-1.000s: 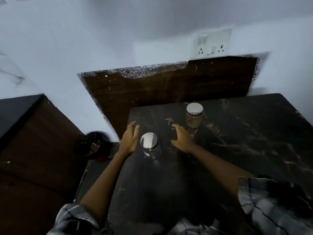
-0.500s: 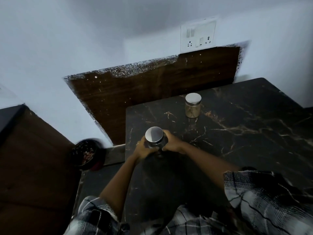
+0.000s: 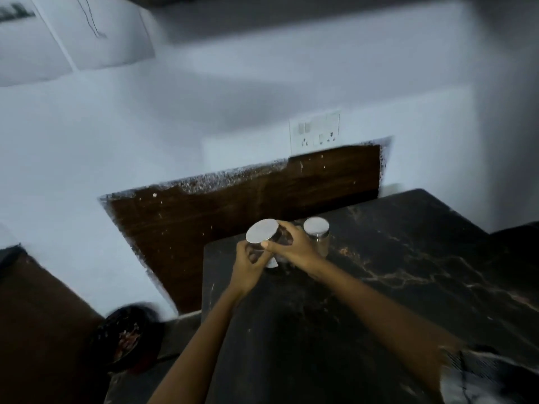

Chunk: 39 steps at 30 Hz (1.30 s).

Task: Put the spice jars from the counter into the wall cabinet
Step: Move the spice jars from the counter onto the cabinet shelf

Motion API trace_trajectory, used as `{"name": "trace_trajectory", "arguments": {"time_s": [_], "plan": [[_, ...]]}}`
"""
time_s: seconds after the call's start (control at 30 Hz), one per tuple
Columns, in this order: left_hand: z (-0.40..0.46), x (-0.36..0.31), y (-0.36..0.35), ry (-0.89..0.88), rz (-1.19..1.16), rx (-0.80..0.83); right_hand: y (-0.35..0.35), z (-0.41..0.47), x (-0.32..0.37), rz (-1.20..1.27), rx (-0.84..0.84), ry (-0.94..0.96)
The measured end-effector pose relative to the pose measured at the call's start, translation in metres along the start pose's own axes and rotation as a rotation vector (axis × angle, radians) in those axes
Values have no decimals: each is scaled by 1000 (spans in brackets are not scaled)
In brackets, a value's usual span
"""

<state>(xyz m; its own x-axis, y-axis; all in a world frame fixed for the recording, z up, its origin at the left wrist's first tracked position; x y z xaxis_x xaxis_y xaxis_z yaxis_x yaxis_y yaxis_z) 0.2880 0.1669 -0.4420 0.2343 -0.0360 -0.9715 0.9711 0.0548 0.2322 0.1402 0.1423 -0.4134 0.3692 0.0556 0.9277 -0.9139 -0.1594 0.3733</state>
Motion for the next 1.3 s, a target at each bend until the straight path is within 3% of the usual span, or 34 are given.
{"name": "trace_trajectory", "arguments": {"time_s": [0.27,0.43,0.7,0.97,1.13,1.3], "plan": [[51,-169,-52,-381,-142,-115,125,24,114,174,-162,256],[63,-268,-73,-488,-165,-194,200,12,166,375,-202,440],[74,-369,-110,-529,-63,-384,232,-3,163,140,-454,742],[82,-392,-164,-637,-55,-149,281,10,171,156,-619,757],[86,-386,-188,-679,-125,127,313,18,178,313,-573,765],[92,-380,-195,-676,-115,157,331,28,179,390,-519,794]]}}
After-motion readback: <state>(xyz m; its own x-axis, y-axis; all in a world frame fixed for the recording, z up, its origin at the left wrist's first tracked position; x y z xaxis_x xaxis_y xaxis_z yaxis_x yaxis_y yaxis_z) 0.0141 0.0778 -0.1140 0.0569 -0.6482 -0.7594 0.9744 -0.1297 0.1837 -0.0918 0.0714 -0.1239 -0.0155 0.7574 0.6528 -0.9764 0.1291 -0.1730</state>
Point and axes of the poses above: each hand's wrist, its own z-axis towards the middle knuckle, its own y-axis out of the back of the hand, x = y × z, the point moved 2 cm from there along z, towards the middle knuckle, and after that the axes turned 2 degrees about -y, right-handed, at the moved point
